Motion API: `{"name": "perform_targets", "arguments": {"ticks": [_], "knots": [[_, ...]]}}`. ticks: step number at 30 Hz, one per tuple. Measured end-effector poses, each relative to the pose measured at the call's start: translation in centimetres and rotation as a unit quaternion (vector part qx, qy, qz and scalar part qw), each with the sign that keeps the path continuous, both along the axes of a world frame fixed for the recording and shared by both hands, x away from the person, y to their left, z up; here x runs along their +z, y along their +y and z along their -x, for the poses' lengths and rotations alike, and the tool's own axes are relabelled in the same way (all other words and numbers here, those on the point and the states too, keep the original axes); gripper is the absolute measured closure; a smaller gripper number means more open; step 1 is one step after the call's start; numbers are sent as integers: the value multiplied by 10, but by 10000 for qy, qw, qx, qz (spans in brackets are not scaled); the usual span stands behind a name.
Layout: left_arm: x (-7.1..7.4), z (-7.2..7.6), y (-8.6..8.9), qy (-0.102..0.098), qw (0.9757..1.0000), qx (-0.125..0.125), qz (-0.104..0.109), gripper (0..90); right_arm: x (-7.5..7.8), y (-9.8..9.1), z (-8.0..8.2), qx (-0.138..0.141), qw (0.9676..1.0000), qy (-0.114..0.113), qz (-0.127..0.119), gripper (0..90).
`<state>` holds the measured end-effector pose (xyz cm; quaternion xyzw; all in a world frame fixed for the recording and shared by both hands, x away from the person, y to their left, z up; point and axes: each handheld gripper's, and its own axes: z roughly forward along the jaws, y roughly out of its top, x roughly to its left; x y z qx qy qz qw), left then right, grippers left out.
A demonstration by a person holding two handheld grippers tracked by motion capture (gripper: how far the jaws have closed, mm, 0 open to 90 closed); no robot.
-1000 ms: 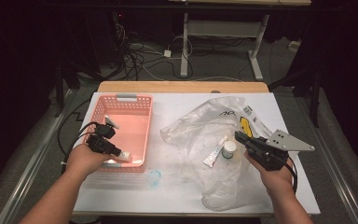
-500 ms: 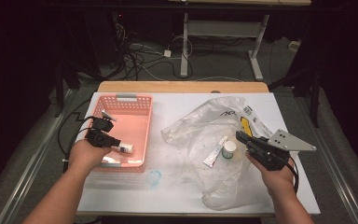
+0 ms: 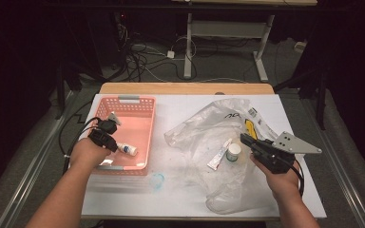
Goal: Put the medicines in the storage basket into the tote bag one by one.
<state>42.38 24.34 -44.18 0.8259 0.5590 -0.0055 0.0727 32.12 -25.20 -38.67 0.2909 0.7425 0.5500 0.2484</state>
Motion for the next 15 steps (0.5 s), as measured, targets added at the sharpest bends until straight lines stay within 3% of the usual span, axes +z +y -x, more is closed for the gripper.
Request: {"name": "perform_targets", "arguments": {"ticks": [2, 4, 9, 15], "knots": [[2, -7, -4, -85, 9999, -3, 110, 877, 0, 0, 0, -10, 10000, 14, -1, 900], [2, -13, -10, -200, 9998, 10, 84, 877, -1, -1, -1, -10, 10000, 24, 4, 900], [-3, -31, -16, -372, 9989, 210, 190, 876, -1, -1, 0, -11, 10000, 23, 1, 900], [-7, -38, -30, -785, 9950, 203, 584, 875, -1, -2, -1, -13, 10000, 8, 0, 900]]}}
